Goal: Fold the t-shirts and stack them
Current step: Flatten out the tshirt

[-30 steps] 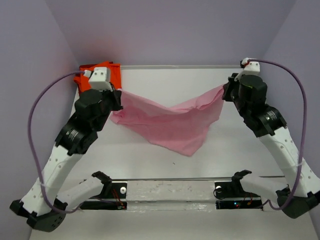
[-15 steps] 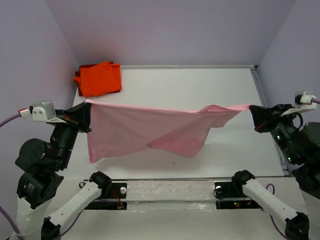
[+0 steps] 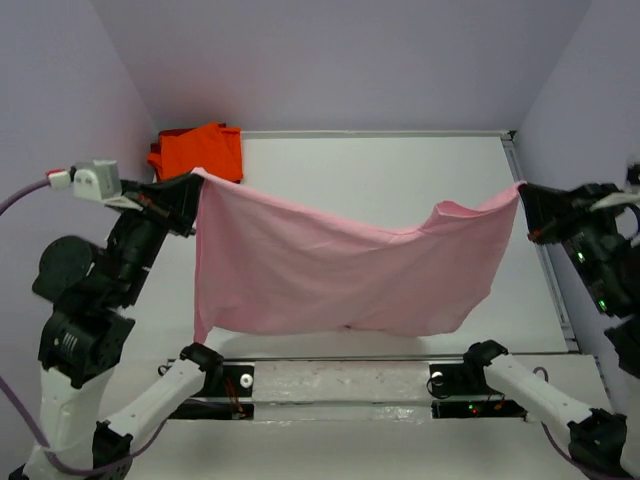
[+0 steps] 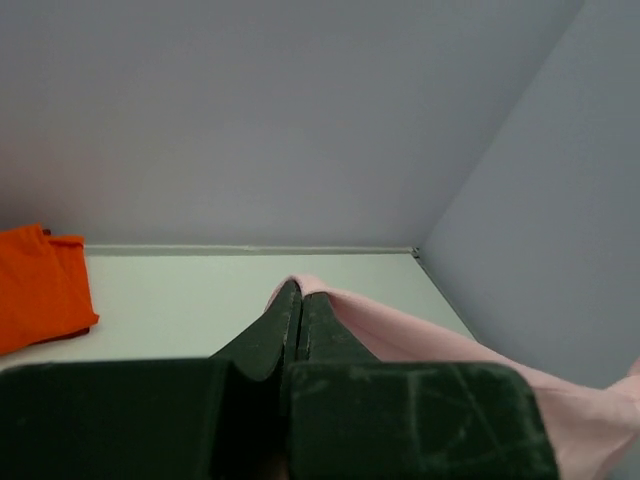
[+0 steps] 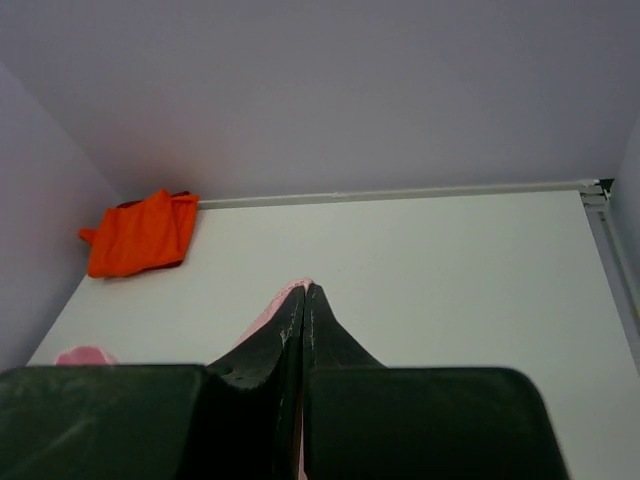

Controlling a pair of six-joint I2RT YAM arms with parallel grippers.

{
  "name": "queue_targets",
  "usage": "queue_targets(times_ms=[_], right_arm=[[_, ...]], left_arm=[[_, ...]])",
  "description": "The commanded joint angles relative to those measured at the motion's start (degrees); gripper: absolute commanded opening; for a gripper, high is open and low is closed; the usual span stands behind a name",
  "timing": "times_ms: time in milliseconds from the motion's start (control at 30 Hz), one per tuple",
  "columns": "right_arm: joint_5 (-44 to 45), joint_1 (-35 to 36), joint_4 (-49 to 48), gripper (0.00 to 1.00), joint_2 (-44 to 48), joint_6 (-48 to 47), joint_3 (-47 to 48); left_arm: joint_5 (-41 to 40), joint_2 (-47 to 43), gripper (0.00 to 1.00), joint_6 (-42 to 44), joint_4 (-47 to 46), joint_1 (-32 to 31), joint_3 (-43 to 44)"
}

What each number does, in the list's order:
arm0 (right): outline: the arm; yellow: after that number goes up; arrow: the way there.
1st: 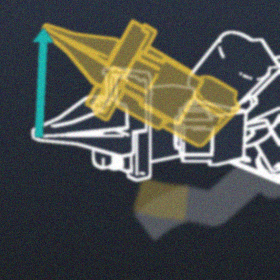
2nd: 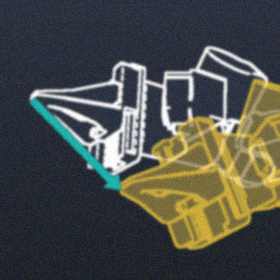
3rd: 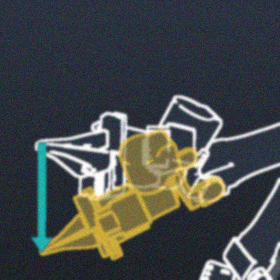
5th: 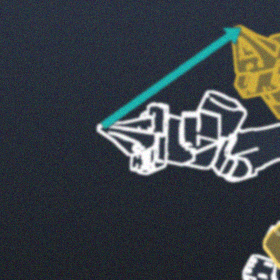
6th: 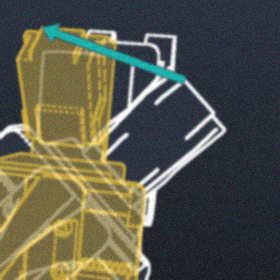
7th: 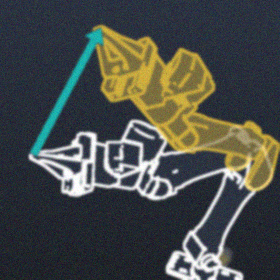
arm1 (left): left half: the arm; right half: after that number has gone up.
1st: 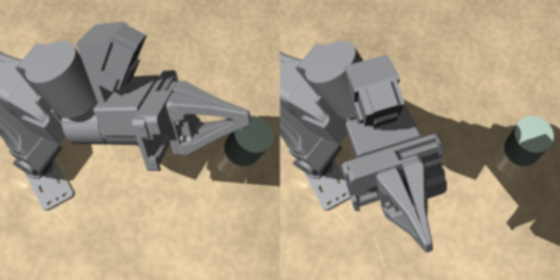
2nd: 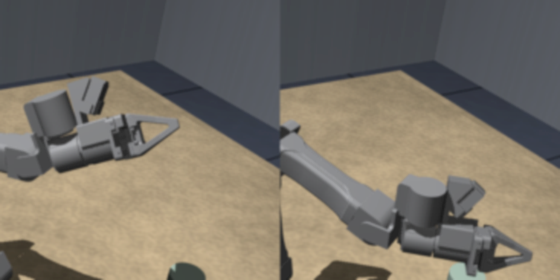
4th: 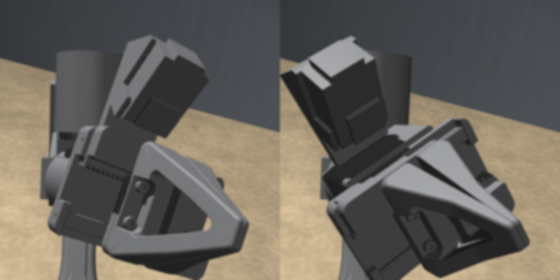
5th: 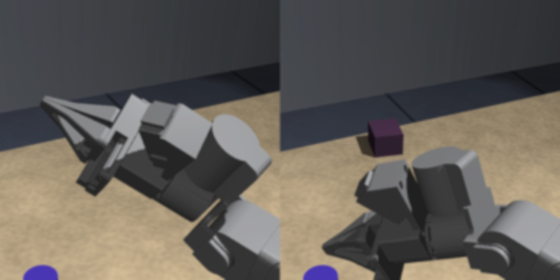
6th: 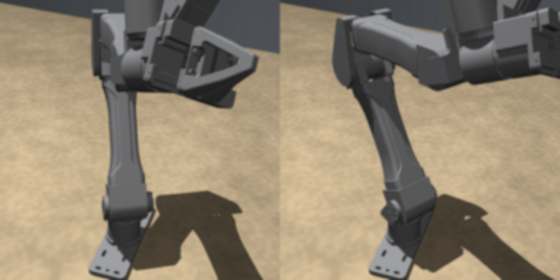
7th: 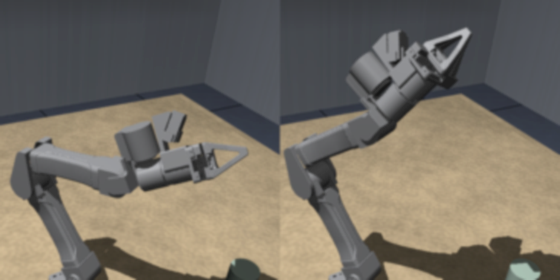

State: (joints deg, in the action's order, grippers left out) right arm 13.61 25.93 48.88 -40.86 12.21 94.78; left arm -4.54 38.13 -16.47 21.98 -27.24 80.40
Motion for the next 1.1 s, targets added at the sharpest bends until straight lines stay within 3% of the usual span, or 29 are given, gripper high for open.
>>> queue_targets(times_ms=[0, 133, 300, 467, 667, 700, 867, 1067], right_arm=[[7.73, 0.17, -11.06, 0.0, -17.09, -2.97, 4.78], [9.96, -2.19, -13.81, 0.0, -33.46, -4.04, 14.89], [-1.99, -13.62, -17.07, 0.0, -49.54, 2.56, 16.83], [-2.36, -14.24, -17.33, 0.0, -53.01, 0.89, 19.12], [-6.92, -14.24, -18.91, 0.0, -43.71, 1.5, 17.11], [-8.58, -14.24, -19.0, 0.0, -37.25, 2.37, 15.28], [-15.95, -14.24, -20.49, 0.0, -24.99, 5.28, 5.34], [-17.74, -12.58, -14.46, 0.0, -3.54, 6.16, -8.37]], left_arm=[[-0.9, 11.68, 0.0, 2.49, -6.07, 0.26, 5.44], [0.74, 26.27, 0.0, 5.39, -8.7, 4.37, 10.29], [10.42, 37.61, 0.0, 0.83, -18.61, 16.86, 7.32], [7.79, 39.66, 0.0, 2.14, -20.66, 19.77, 5.21], [12.26, 30.53, 0.0, 1.35, -20.4, 19.77, 5.04], [13.4, 26.25, 0.0, 1.18, -20.31, 19.77, 3.64], [13.77, 12.7, 0.0, 1.18, -16.89, 18.99, -0.94], [11.75, -6.29, 0.0, -4.0, -13.2, 17.5, -18.14]])
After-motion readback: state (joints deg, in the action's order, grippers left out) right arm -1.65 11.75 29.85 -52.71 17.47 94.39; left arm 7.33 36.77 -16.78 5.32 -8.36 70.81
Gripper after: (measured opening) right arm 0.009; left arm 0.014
